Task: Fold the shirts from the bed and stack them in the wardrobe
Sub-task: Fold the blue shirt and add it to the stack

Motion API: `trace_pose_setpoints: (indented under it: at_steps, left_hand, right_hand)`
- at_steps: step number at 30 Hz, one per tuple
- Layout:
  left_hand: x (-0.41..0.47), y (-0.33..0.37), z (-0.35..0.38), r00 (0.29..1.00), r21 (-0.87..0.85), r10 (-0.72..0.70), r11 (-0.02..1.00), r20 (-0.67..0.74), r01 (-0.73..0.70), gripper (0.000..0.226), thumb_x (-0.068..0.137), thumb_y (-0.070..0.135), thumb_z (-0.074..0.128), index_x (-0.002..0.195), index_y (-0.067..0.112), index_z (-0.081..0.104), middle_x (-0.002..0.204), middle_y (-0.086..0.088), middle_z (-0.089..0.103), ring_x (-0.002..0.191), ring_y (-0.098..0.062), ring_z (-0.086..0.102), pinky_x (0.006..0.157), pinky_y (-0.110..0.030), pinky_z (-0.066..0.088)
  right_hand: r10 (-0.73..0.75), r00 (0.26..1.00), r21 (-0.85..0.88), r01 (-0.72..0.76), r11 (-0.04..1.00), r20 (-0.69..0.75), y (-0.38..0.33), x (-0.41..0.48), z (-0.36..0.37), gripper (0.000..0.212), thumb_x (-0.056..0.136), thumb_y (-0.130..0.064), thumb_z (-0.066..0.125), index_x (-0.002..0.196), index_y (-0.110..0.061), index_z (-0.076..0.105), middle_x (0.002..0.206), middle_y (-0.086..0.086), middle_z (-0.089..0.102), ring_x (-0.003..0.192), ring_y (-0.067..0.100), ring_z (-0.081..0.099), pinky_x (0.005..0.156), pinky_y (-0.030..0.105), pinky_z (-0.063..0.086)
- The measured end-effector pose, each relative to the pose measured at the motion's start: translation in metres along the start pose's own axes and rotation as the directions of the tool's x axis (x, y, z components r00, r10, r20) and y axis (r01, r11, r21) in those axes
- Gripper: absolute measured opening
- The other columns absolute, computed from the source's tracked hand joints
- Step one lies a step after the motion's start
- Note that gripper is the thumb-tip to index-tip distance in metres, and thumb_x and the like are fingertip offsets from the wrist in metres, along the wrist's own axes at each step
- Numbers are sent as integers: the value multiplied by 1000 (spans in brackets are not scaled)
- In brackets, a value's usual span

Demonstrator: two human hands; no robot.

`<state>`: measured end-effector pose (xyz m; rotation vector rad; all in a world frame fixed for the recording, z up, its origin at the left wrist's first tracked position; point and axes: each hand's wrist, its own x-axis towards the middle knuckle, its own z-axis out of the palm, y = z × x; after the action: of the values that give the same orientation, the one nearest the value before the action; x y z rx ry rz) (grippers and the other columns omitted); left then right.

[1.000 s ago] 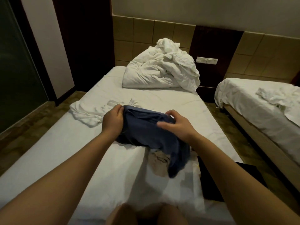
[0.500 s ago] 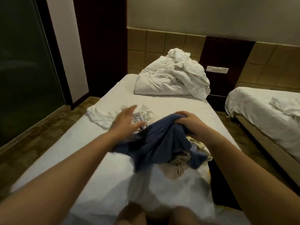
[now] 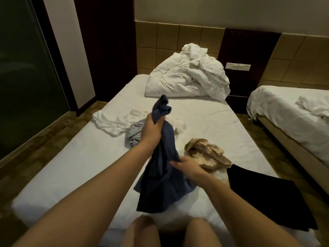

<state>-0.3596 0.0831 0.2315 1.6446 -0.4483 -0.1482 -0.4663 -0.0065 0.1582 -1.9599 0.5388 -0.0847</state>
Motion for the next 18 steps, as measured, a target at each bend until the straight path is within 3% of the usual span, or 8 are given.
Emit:
trace_pose_setpoints:
  at_steps: [2,4,7,9,11,13,16,18]
  left_hand:
    - [9,-4,-19,996,303,6,953,-91,22,65,94,31,53,147,13,20,142,-17,39,124,-34,44,91,-34,40]
    - [10,-12,-33,994,597,97,801,-49,-49,85,88,43,57,150,21,3,151,-17,19,135,-36,29,106,-42,32]
    - [-8,-20,-25,914,686,217,607,342,-401,85,80,63,52,149,34,10,155,-9,14,141,-29,19,112,-42,26]
    - [-28,-23,-11,844,545,135,708,519,-449,82,79,66,50,148,36,17,151,-2,29,136,-23,32,109,-38,33]
    - [-43,-27,1,888,421,72,861,455,-286,80,80,60,57,146,33,21,142,1,44,126,-20,46,101,-39,42]
    - [-48,-32,8,934,450,-8,878,357,-164,72,80,50,64,140,28,31,131,0,54,117,-23,53,93,-39,47]
    - [-45,-43,13,930,484,-106,871,352,-84,30,88,27,59,115,15,56,112,-8,64,107,-27,58,88,-40,48]
    - [-41,-40,13,939,275,-115,961,324,23,17,91,15,54,106,12,62,109,-10,66,105,-28,59,92,-45,47]
  right_hand:
    - [-12,994,60,18,998,-109,-6,10,-11,21,93,-16,55,88,0,67,83,15,69,77,11,64,76,30,54]
    - [-14,985,183,45,982,-170,-18,16,-23,25,94,-18,53,92,1,68,92,23,69,90,24,66,85,41,52]
    - [29,973,406,68,911,-229,-41,27,-38,24,97,-19,49,92,-4,66,91,18,68,87,29,64,85,40,50]
    - [100,959,444,30,895,-266,-53,35,-41,25,98,-17,45,94,-1,64,94,21,66,91,33,63,88,42,50]
    - [231,930,528,-48,848,-287,-53,43,-43,30,98,-16,41,108,5,60,103,24,62,101,37,59,92,43,48]
    - [320,909,621,-91,779,-267,-53,45,-44,33,99,-17,40,118,7,54,111,24,59,105,36,56,96,43,46]
    - [288,915,682,-19,731,-283,-56,40,-45,37,100,-18,42,126,6,49,127,26,54,115,39,52,102,44,42]
    - [173,946,652,50,756,-274,-59,31,-45,36,100,-20,41,129,1,48,130,22,53,117,36,52,96,36,46]
